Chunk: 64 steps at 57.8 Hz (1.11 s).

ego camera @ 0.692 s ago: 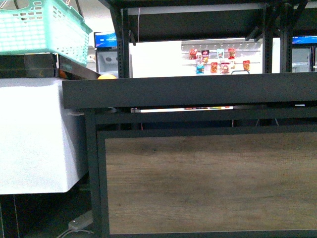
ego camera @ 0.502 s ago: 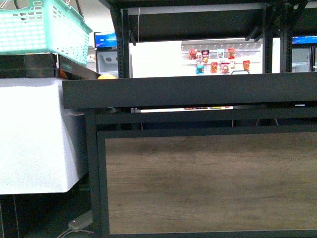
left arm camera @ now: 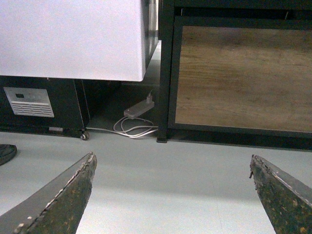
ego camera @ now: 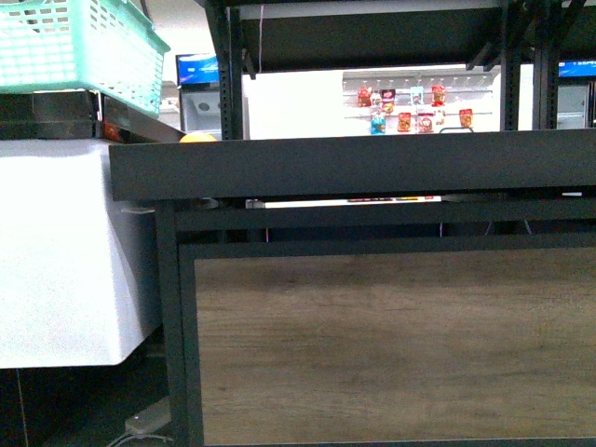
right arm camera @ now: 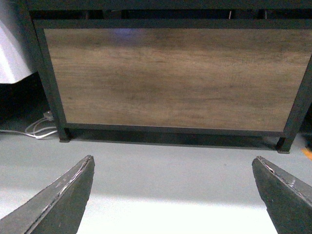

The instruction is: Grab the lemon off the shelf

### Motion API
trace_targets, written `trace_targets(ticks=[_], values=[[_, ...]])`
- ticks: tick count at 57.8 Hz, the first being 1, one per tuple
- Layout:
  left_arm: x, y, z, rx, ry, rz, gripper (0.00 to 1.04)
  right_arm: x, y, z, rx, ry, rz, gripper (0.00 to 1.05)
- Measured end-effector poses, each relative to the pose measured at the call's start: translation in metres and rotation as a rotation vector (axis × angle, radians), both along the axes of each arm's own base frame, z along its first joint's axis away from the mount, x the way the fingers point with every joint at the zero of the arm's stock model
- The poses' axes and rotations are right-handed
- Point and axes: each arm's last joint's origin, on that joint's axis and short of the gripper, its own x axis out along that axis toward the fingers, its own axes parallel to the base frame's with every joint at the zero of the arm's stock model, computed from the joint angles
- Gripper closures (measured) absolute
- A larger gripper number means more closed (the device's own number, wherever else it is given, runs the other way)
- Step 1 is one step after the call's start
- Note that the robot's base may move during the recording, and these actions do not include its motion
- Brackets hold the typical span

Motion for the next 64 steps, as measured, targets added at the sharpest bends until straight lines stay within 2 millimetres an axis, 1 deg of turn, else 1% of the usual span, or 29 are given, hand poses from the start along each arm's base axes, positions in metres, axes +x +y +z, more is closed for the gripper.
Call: trace_targets(ticks=[64], values=[[0.0000,0.0000,0.0000,0.000,0.000,0.000,0.08,0.0000,0.0000,0.0000,0.000,0.000,-0.001,0.07]])
